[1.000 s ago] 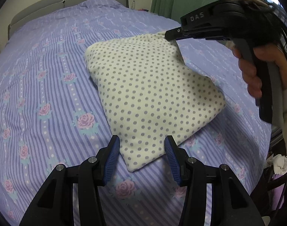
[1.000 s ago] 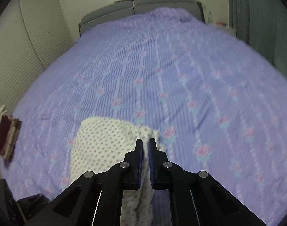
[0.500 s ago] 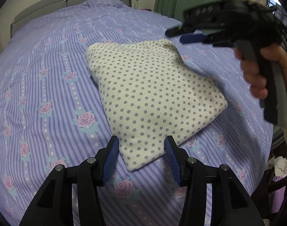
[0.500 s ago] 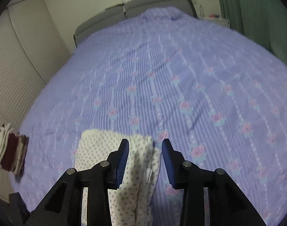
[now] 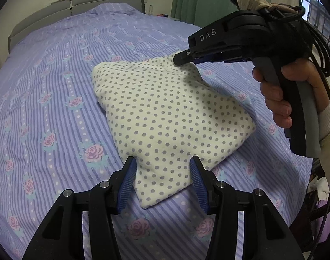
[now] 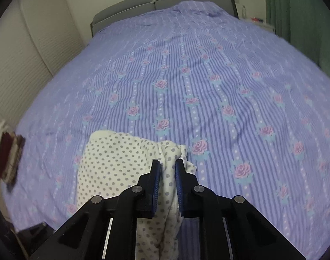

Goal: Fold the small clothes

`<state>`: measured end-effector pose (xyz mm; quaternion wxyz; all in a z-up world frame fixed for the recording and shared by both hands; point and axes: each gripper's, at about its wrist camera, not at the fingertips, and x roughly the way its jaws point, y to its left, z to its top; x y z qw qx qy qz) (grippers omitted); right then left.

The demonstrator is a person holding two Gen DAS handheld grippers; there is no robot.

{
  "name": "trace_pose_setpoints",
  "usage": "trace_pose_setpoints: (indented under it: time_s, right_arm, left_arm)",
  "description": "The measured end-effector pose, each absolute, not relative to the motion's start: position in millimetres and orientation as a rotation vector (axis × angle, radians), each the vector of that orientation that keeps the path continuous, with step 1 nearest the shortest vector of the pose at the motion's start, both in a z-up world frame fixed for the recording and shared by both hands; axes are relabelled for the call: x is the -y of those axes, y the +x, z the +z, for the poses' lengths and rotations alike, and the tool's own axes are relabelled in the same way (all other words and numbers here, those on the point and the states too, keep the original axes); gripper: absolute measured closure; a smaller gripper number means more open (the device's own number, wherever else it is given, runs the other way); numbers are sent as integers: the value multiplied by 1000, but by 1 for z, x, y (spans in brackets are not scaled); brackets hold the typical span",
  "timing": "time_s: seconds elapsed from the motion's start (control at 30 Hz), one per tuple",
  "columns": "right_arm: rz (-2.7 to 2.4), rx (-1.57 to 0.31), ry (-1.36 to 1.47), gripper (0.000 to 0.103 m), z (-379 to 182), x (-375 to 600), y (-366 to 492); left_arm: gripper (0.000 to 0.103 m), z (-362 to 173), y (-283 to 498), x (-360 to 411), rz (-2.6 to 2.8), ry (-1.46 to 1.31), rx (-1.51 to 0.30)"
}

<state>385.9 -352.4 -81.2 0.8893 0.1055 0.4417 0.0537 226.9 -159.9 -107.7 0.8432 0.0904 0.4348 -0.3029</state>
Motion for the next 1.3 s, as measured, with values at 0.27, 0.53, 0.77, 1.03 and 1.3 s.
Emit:
trace_pose_setpoints:
  time_s: [0.27, 0.53, 0.77, 1.03, 1.3]
  right_arm:
    - [130, -870, 257, 97, -71, 358, 379]
    - [95, -880, 125, 98, -60, 345, 398]
    - [19, -900, 129, 89, -73, 353, 374]
    - [44, -813, 228, 79, -60, 355, 274]
    - [107, -877, 320, 87, -92, 345, 254]
  left_arm:
    - [52, -111, 224, 164, -643, 294, -896]
    - [52, -109, 226, 169, -635, 323, -889]
    - [48, -114, 227, 177, -637, 331, -887]
    - [48, -88, 214, 151, -593, 254, -855]
    - [48, -87, 224, 134, -528, 219, -871]
